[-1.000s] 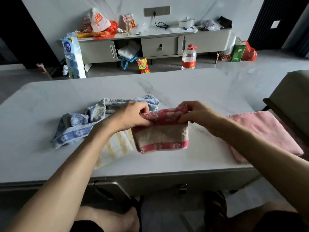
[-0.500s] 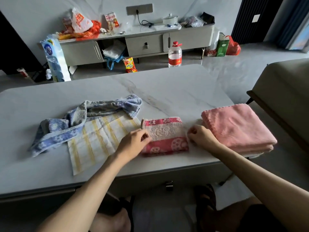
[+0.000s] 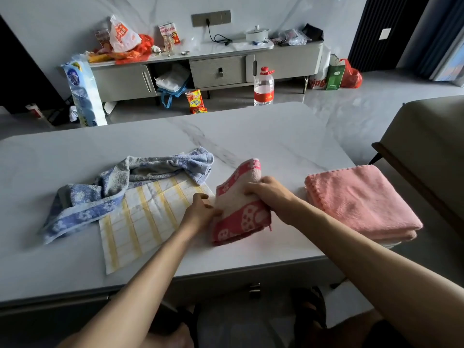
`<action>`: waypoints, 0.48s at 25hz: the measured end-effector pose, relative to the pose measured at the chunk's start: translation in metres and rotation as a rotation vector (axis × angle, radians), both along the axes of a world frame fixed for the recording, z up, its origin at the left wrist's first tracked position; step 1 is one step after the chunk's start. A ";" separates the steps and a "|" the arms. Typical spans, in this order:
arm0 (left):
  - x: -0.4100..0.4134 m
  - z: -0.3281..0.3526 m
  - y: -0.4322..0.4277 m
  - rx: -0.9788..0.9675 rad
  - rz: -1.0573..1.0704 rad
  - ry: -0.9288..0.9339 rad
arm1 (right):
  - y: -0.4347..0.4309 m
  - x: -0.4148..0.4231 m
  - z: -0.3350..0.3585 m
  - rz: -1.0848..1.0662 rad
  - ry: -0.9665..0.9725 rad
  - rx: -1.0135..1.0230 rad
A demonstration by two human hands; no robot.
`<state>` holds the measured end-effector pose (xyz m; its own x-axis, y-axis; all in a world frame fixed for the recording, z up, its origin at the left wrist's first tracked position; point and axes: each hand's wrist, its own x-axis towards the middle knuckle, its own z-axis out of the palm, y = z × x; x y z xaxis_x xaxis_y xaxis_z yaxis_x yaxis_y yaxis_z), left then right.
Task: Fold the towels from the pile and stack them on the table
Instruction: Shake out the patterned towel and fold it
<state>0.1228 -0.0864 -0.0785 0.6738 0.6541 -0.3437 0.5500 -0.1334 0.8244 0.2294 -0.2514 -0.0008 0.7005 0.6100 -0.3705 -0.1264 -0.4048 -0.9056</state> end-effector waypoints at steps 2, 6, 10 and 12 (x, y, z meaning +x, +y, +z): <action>-0.003 0.021 -0.011 -0.438 0.118 -0.207 | 0.001 -0.003 0.033 0.023 -0.023 0.061; -0.003 0.059 -0.040 -0.850 -0.041 -0.433 | -0.013 0.012 0.077 -0.036 -0.023 0.104; 0.024 0.063 -0.062 -0.566 0.012 -0.444 | -0.052 0.046 0.065 -0.145 -0.097 -0.018; 0.049 0.061 -0.074 -0.410 0.075 -0.423 | -0.070 0.068 0.042 -0.148 -0.184 -0.140</action>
